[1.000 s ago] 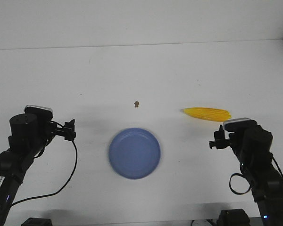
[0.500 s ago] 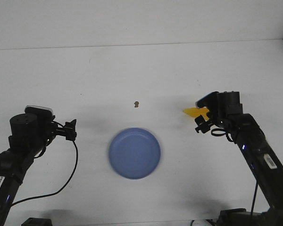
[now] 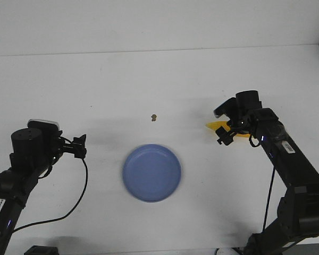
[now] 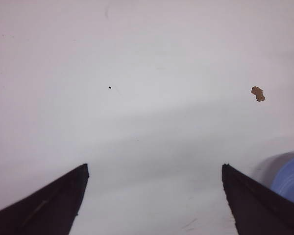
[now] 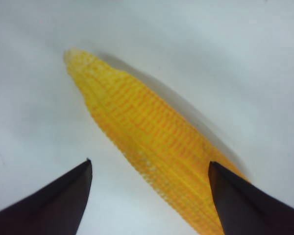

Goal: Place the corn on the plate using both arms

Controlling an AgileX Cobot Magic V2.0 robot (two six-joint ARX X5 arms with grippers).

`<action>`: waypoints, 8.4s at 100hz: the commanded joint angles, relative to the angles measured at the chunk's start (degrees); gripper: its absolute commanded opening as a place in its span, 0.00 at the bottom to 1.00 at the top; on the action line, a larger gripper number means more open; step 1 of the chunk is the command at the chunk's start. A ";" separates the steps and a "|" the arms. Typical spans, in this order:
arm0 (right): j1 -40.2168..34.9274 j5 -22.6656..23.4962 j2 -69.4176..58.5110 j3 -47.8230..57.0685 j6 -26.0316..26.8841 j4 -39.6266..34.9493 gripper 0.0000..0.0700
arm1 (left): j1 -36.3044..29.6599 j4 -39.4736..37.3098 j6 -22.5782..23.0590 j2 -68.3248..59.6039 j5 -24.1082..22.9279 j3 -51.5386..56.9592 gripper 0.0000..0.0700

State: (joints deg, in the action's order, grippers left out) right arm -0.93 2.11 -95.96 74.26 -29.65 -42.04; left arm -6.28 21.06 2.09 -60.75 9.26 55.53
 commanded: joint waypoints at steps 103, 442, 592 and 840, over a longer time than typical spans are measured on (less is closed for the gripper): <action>4.11 15.65 -1.73 2.45 4.87 -3.04 0.24 | -0.15 -1.03 -0.22 -0.68 0.24 0.57 0.79; -1.62 -3.37 85.83 -46.97 31.34 25.05 0.79 | 2.36 -15.21 -5.86 33.90 -4.35 -24.79 0.78; -1.62 -3.65 85.83 -46.95 31.34 25.77 0.02 | 2.36 -15.19 -5.77 34.69 -4.37 -24.87 0.02; -1.62 -3.69 85.85 -47.19 31.34 26.01 0.02 | 2.69 -31.45 -6.71 60.59 -7.37 -54.62 0.02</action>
State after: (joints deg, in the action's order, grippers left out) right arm -2.57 -1.52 -9.93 27.14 1.56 -17.04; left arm -3.62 -9.72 -4.14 -0.30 1.85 1.93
